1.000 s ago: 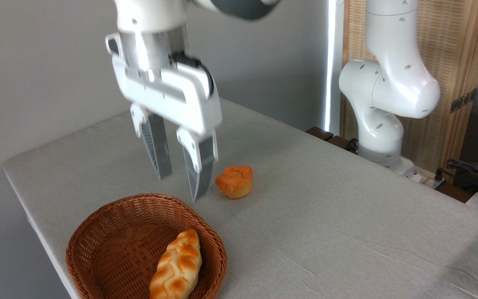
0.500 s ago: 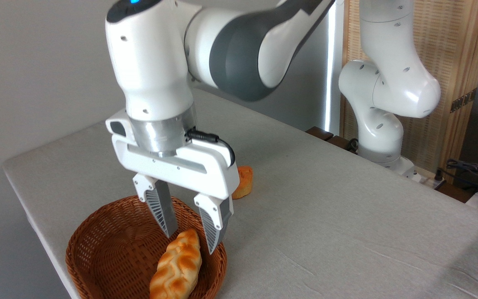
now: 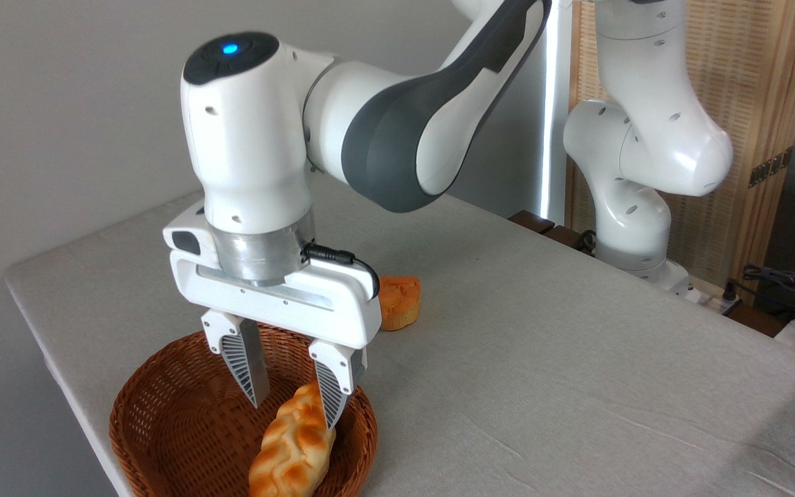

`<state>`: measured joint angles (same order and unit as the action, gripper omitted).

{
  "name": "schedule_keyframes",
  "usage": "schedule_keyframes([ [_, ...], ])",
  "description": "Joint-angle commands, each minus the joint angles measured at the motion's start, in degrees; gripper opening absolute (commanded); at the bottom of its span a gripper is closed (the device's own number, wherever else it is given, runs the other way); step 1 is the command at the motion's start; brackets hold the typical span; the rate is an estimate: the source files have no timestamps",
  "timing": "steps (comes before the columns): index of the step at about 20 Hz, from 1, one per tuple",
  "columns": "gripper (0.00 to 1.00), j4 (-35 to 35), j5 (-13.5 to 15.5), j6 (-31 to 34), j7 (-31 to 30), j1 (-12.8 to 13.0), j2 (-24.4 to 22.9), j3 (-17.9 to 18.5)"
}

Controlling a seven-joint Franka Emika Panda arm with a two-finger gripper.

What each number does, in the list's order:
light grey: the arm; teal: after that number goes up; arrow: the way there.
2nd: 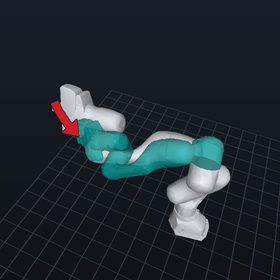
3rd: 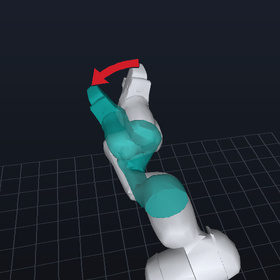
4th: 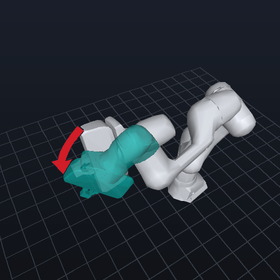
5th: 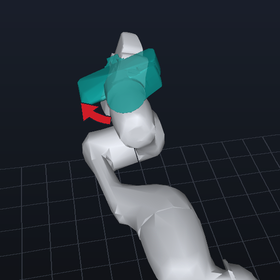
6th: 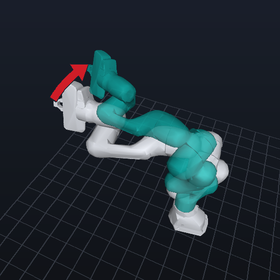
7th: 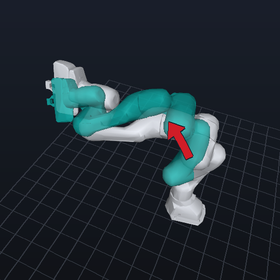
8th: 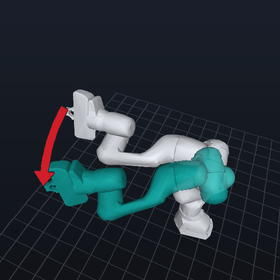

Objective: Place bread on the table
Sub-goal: 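Lower the open gripper down over the braided bread in the basket, then close the gripper on the braided bread inside the basket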

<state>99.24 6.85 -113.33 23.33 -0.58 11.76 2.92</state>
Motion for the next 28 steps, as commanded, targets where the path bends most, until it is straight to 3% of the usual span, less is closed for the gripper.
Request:
schedule_keyframes([
  [1, 1.0, 1.8, 0.1, -1.7, -0.2, -0.1, -0.3, -0.6],
  [15, 0.98, 3.8, 0.1, -4.6, -0.2, 0.1, 0.6, -1.4],
  [22, 0.31, 3.9, 0.3, -4.6, 2.2, 0.1, 1.0, -1.4],
  [28, 0.3, 3.9, 0.4, -4.6, 2.2, 0.1, 1.0, -1.5],
])
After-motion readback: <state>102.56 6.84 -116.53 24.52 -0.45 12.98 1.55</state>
